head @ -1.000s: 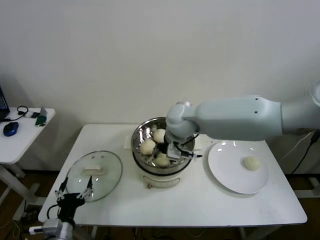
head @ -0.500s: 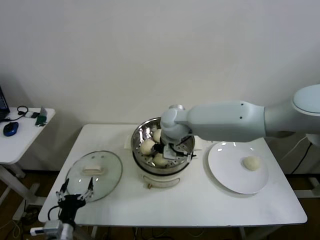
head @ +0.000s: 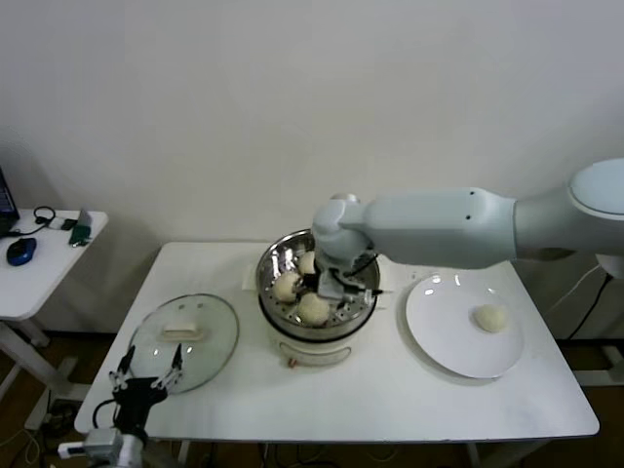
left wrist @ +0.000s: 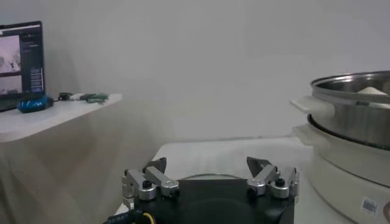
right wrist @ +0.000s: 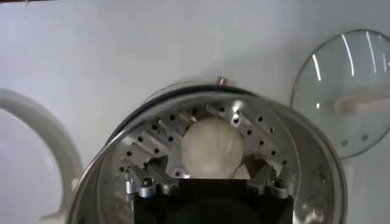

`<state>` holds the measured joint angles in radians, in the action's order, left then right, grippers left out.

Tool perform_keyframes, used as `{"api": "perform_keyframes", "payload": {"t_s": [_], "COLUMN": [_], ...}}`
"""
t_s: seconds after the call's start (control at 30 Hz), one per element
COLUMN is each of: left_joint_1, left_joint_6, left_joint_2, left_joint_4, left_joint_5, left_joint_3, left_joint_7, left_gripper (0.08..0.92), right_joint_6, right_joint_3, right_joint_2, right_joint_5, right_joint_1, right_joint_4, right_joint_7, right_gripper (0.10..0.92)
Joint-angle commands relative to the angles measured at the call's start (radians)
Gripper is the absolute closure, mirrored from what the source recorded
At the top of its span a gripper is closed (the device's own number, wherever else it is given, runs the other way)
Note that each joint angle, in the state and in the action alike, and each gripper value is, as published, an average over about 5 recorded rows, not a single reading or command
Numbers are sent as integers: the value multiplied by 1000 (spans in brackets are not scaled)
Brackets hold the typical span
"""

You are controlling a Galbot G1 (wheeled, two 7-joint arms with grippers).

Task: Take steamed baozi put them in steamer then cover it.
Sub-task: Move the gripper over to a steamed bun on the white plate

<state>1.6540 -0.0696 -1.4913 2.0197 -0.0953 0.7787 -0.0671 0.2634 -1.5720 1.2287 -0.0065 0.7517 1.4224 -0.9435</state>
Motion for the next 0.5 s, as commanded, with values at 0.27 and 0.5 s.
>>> {"api": "perform_keyframes", "payload": {"t_s": [0.27,0.5], "left_joint_1": [-6,-11], "left_joint_6": [9,13], "left_joint_2": [22,31], "left_joint_4": [-9,-15], "left_joint_5": [-9,-16], "left_joint_3": [-2,3], "left_joint_7": [4,2], "left_gripper": [177,177], "right_joint_6": [-199,-292], "right_joint_3": [-150,-171], "right_joint_2": [-301,-524], "right_joint_5": [605,495], "right_joint_1": [299,110], "right_joint_4": [-398,-325], "right_joint_7": [-251,-192], "right_gripper": [203,203]}}
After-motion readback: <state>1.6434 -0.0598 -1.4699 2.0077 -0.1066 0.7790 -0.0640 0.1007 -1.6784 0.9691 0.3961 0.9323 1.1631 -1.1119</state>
